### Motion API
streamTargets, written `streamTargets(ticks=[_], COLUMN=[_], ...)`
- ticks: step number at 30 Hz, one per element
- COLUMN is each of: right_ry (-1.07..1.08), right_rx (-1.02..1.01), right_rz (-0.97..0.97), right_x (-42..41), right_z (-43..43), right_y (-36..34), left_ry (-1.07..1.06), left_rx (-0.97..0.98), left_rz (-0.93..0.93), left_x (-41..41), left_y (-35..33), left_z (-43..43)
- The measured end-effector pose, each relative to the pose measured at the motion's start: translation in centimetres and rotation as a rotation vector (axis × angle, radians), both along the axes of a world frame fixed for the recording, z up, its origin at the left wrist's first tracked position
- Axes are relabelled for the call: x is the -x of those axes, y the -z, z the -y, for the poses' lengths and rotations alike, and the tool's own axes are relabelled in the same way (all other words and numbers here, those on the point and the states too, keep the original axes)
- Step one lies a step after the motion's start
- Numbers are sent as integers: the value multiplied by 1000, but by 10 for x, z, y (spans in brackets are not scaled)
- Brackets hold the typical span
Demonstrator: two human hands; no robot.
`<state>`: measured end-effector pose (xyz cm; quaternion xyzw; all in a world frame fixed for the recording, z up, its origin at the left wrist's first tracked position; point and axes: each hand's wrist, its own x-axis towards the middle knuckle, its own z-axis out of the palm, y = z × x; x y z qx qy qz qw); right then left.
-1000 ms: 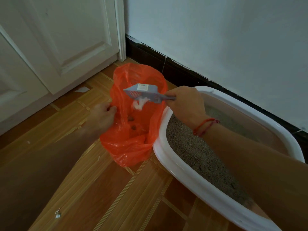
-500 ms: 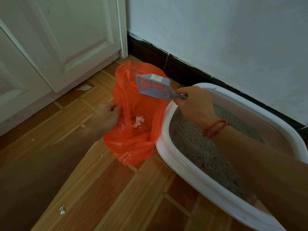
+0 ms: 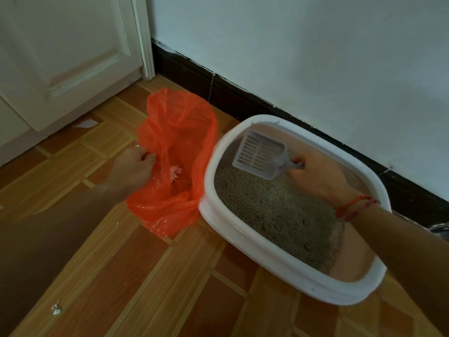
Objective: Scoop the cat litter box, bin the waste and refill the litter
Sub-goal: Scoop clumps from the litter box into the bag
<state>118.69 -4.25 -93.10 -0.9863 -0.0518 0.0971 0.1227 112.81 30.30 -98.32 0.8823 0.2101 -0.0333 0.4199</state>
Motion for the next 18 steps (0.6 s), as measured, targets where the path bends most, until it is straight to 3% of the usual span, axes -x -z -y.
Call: streamTargets(ticks=[5, 8, 14, 18], right_ry=[45, 87, 95, 96], right_rx=[328, 374, 387, 316], right_rz=[-407, -598, -774, -779], right_x=[9, 20, 37, 46], right_z=[39, 46, 42, 34], right_y=[-9, -11, 0, 14], left_ry=[11, 5, 30, 15], left_rx=[-19, -32, -22, -4], left_rz=[-6, -6, -10, 3], left_x=[-3, -5, -4, -4], left_y=[0, 2, 1, 0], left_z=[1, 2, 4, 3])
